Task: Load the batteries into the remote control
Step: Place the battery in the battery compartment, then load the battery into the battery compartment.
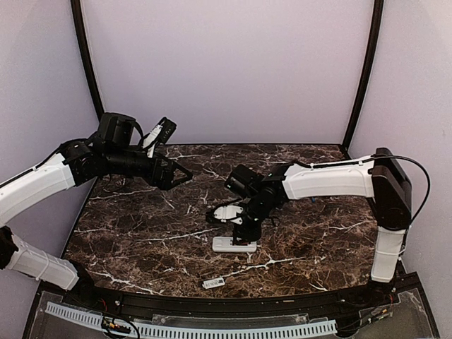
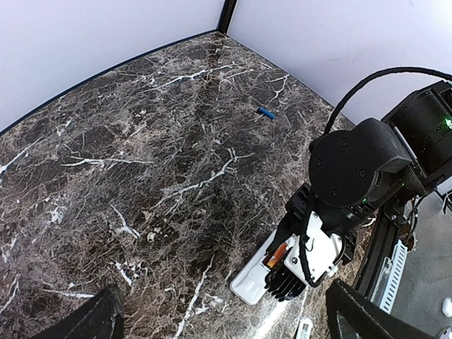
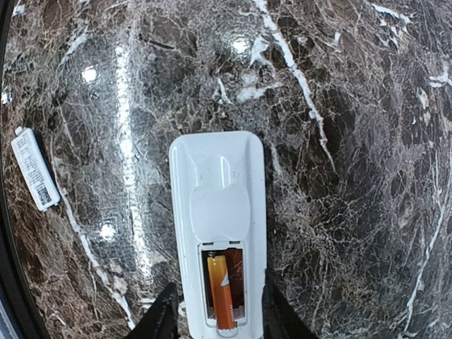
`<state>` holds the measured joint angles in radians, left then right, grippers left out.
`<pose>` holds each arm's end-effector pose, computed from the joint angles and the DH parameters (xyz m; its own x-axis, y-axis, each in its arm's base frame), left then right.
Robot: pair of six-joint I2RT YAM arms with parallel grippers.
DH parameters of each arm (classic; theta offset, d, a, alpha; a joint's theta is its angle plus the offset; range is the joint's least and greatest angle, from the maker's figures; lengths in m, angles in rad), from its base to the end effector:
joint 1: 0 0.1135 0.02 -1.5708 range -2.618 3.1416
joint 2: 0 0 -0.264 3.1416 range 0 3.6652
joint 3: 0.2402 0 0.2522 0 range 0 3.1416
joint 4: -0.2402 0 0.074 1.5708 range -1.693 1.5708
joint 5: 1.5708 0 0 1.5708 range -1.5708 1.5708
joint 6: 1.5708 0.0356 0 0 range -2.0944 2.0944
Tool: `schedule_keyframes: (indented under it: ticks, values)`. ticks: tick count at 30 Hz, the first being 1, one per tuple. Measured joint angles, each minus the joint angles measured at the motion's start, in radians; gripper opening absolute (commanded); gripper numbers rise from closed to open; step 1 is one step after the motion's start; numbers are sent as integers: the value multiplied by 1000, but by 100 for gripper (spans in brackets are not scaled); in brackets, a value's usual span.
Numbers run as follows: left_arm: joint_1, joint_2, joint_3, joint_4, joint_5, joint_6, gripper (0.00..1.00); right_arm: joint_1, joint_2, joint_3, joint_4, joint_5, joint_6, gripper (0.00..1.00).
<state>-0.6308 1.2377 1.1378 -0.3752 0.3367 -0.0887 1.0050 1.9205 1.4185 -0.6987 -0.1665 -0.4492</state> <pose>0.2184 -0.1741 0.3490 -0.4383 0.2166 -0.8724 0.7581 0.6105 -0.2293 0.2060 0.3354 0.1945 -0.0748 -0.9165 -0.3929 -0.9959 0.0889 -0.0179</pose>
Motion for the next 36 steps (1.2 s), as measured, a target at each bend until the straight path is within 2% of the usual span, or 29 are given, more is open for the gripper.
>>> schedule_keyframes:
  ticks: [4, 7, 16, 36]
  values:
    - [0, 0, -3, 0, 2, 0, 99, -6, 7, 7, -23, 18, -18, 42]
    - [0, 0, -13, 0, 4, 0, 99, -12, 44, 34, -39, 31, -23, 37]
    - [0, 0, -15, 0, 4, 0, 99, -26, 77, 41, -69, 38, -35, 34]
    - [1, 0, -20, 0, 3, 5, 99, -29, 122, 63, -63, 47, -40, 27]
